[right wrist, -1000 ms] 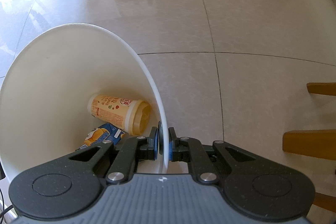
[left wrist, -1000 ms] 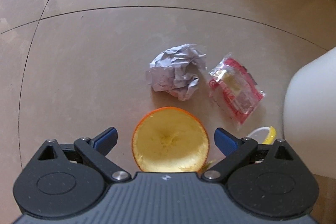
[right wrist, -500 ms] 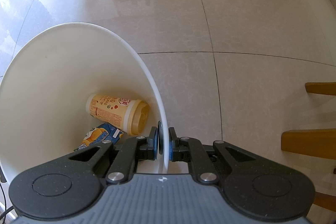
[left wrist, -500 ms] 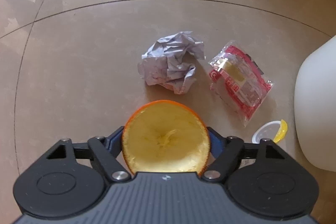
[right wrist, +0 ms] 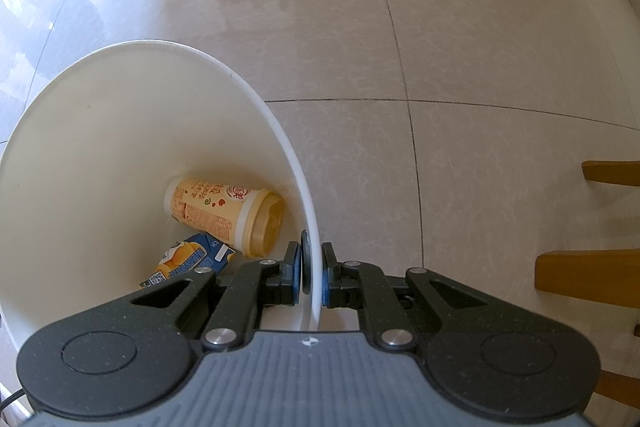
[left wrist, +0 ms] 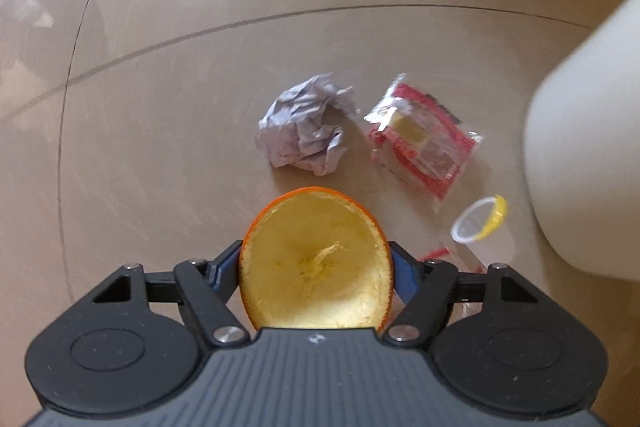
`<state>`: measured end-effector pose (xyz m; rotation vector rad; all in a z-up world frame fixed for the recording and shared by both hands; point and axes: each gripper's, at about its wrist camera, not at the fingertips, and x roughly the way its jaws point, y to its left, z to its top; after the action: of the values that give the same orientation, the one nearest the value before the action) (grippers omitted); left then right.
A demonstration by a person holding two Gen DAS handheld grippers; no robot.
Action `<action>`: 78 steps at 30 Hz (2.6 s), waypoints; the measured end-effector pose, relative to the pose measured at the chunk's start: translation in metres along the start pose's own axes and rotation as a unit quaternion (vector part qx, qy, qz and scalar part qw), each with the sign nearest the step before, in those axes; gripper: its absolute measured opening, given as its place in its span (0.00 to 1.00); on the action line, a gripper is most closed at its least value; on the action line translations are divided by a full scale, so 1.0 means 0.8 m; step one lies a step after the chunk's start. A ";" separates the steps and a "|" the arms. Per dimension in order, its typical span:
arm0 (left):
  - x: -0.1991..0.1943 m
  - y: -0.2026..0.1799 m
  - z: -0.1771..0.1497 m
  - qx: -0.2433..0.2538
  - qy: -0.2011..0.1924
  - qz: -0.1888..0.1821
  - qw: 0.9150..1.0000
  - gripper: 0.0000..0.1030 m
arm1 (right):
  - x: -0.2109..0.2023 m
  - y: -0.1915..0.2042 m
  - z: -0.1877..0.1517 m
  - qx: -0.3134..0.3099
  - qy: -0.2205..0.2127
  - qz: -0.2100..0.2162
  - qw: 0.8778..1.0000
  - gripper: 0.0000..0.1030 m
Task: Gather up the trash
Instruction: 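Move the left gripper back to the pile and grasp the orange peel, then carry the orange peel over the bin with the left gripper and release it, then lower the left gripper to the blue juice box and grasp it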
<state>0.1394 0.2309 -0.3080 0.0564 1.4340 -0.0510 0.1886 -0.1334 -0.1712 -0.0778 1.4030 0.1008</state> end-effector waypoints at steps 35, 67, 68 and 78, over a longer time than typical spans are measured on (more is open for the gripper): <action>-0.346 -0.183 0.094 0.238 -0.124 -0.120 0.956 0.71 | -0.005 -0.009 0.000 -0.016 -0.002 0.018 1.000 0.11; -0.276 -0.096 0.065 0.137 -0.103 -0.073 0.983 0.92 | -0.006 -0.014 0.002 -0.021 0.000 0.030 0.999 0.11; -0.267 -0.080 0.063 0.115 -0.099 -0.073 0.986 0.92 | -0.006 -0.013 0.003 -0.022 0.000 0.029 0.999 0.11; -0.166 0.027 0.016 -0.049 -0.048 0.024 0.997 0.92 | -0.002 -0.012 0.002 -0.022 0.001 0.027 0.999 0.11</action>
<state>0.1357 0.2517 -0.1743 0.0079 1.3375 0.0545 0.1909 -0.1431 -0.1691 -0.0772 1.4049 0.1770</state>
